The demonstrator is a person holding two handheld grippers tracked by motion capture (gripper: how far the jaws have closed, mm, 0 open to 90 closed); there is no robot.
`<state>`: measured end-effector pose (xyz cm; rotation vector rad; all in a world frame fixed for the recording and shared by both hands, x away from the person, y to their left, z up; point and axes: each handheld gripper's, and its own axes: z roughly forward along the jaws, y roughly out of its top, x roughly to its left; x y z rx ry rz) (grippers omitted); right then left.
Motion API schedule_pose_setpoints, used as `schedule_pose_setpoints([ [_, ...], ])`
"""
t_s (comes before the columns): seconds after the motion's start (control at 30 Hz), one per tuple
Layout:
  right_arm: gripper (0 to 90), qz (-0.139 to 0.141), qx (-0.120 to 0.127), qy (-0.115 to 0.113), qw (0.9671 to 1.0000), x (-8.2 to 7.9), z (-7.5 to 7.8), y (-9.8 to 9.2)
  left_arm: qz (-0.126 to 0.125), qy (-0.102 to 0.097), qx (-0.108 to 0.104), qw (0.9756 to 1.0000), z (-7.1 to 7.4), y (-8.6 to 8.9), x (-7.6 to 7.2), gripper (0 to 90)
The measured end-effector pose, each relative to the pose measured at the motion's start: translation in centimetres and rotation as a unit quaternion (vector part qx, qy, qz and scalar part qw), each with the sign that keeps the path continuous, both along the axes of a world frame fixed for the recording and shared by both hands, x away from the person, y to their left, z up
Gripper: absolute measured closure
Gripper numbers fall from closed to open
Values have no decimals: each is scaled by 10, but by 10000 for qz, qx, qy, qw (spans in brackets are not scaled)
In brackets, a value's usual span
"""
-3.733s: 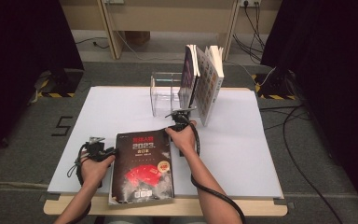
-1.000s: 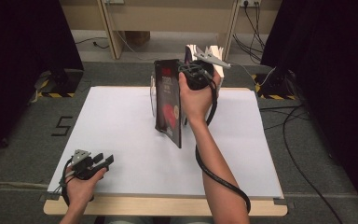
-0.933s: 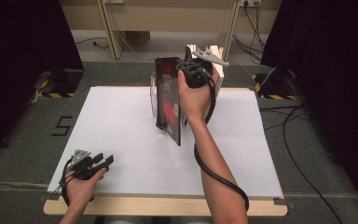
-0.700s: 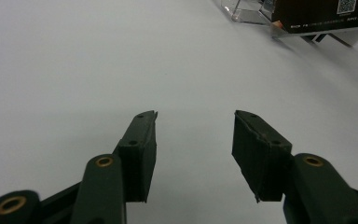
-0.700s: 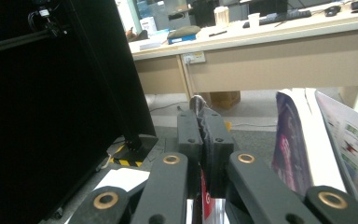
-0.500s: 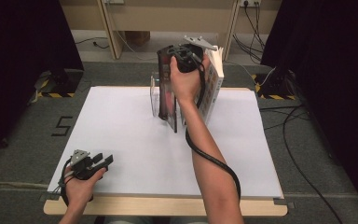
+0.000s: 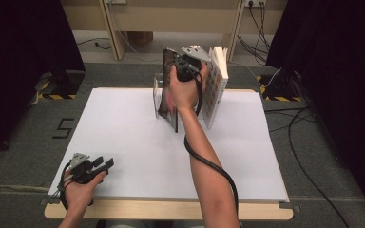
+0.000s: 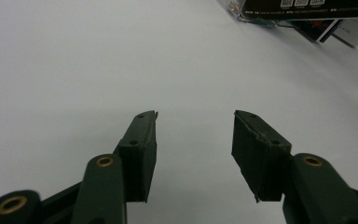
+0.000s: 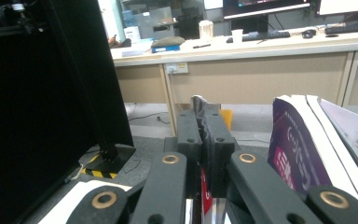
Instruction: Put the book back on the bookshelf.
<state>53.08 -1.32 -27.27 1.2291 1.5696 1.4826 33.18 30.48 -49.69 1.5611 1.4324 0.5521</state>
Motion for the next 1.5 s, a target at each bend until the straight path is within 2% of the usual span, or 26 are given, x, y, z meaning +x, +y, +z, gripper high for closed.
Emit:
schedule_pose_setpoints([
  [0.2, 863, 218, 24, 47, 9997, -36, -8, -6, -3, -19, 20, 10000, 1, -3, 0, 493],
  [0.33, 834, 479, 86, 200, 9986, -52, -14, -14, -38, -17, 27, 10000, 0, -5, -1, 494],
  [0.47, 769, 549, 41, 387, 9977, -63, -21, -20, -23, -13, 28, 10000, 0, -5, -1, 494],
  [0.53, 747, 555, 39, 480, 9973, -65, -23, -21, -22, -15, 24, 10000, 0, -5, -1, 494],
  [0.63, 664, 599, 53, 704, 9957, -65, -26, -24, 6, 12, 36, 10000, 0, -5, -1, 496],
  [0.7, 676, 632, 171, 831, 9944, -65, -28, -28, 9, 23, 45, 10000, 0, -4, -1, 496],
  [0.8, 661, 509, -12, 832, 9952, -68, -26, -29, 14, 38, 41, 10000, 0, -4, -1, 497],
  [0.87, 647, 545, 88, 925, 9942, -69, -26, -31, 11, 38, 48, 10000, 0, -5, -1, 497],
  [0.93, 644, 495, 29, 906, 9947, -70, -25, -31, -6, 23, 40, 10000, 1, -5, -1, 498],
  [1.0, 672, 457, -8, 1026, 9937, -69, -24, -30, -16, 19, 48, 10000, 1, -5, -1, 498],
  [1.07, 723, 298, -238, 1081, 9934, -69, -24, -30, -22, 14, 48, 10000, 1, -6, -2, 498],
  [1.13, 789, 257, -268, 1212, 9919, -69, -24, -31, -28, 11, 49, 10000, 1, -6, -1, 498],
  [1.27, 856, 95, -367, 1241, 9915, -69, -23, -32, -44, 4, 52, 10000, 1, -6, -1, 498],
  [1.5, 873, 54, -346, 1236, 9917, -70, -23, -33, -100, -68, 95, 9999, 2, -8, -1, 501],
])
